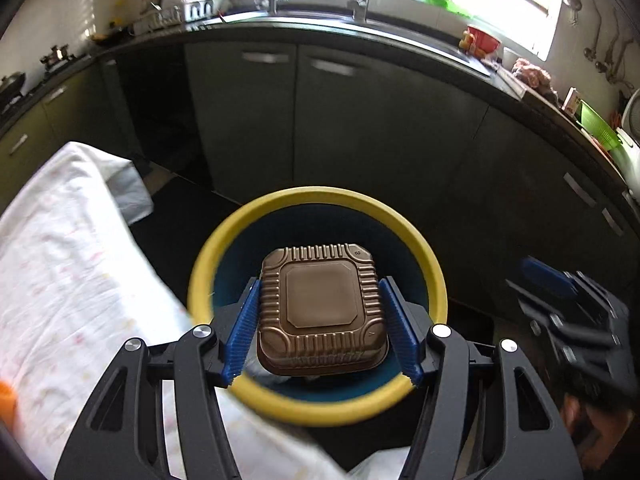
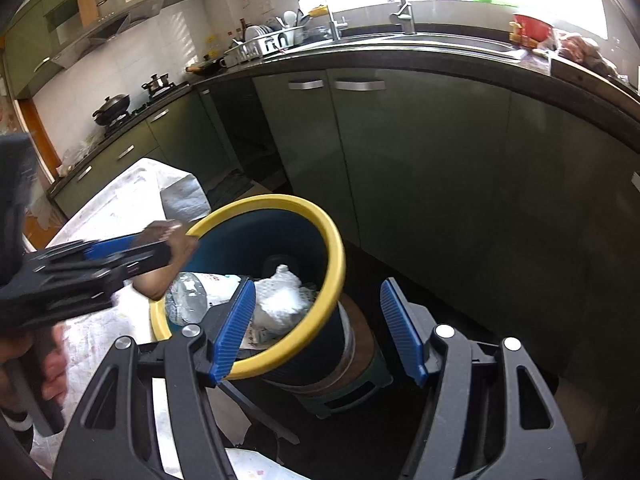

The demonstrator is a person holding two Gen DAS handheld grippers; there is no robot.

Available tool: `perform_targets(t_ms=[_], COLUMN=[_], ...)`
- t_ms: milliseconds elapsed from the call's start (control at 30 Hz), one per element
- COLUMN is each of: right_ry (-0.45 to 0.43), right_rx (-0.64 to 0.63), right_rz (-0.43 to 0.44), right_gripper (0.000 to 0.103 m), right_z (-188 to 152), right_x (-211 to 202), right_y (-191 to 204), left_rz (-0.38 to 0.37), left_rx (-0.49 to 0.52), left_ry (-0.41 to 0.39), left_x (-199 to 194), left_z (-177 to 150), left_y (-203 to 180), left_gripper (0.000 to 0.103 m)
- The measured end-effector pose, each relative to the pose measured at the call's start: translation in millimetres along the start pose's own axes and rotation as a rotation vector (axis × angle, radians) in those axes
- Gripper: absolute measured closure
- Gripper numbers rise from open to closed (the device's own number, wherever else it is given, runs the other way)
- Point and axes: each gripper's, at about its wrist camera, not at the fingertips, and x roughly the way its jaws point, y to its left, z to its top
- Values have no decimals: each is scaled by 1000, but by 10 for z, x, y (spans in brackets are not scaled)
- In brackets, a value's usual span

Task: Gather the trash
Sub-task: 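Carry the brown container over the yellow bin with the left gripper, then open the left gripper to drop the brown container into the bin, then move the right gripper to the orange mesh sleeve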

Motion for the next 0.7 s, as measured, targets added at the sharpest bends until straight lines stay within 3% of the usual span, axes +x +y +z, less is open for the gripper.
perform_targets(t_ms=[200, 300, 500, 700], right_ry=[5, 8, 11, 32], right_rx=[12, 10, -4, -36], right_rz=[-21, -19, -3, 22], right_gripper=[41, 41, 41, 41], right_z=[-12, -10, -6, -27], right_x=[-25, -31, -6, 60], right_y=[-69, -60, 10, 180], left_rz=[29, 32, 19, -3], left_rx=[-14, -23, -41, -90], left_ry=[24, 21, -8, -77], left_x=[395, 433, 154, -501], left_z=[165, 194, 110, -249], left_y=[-67, -58, 56, 315], left_gripper=[43, 27, 26, 21])
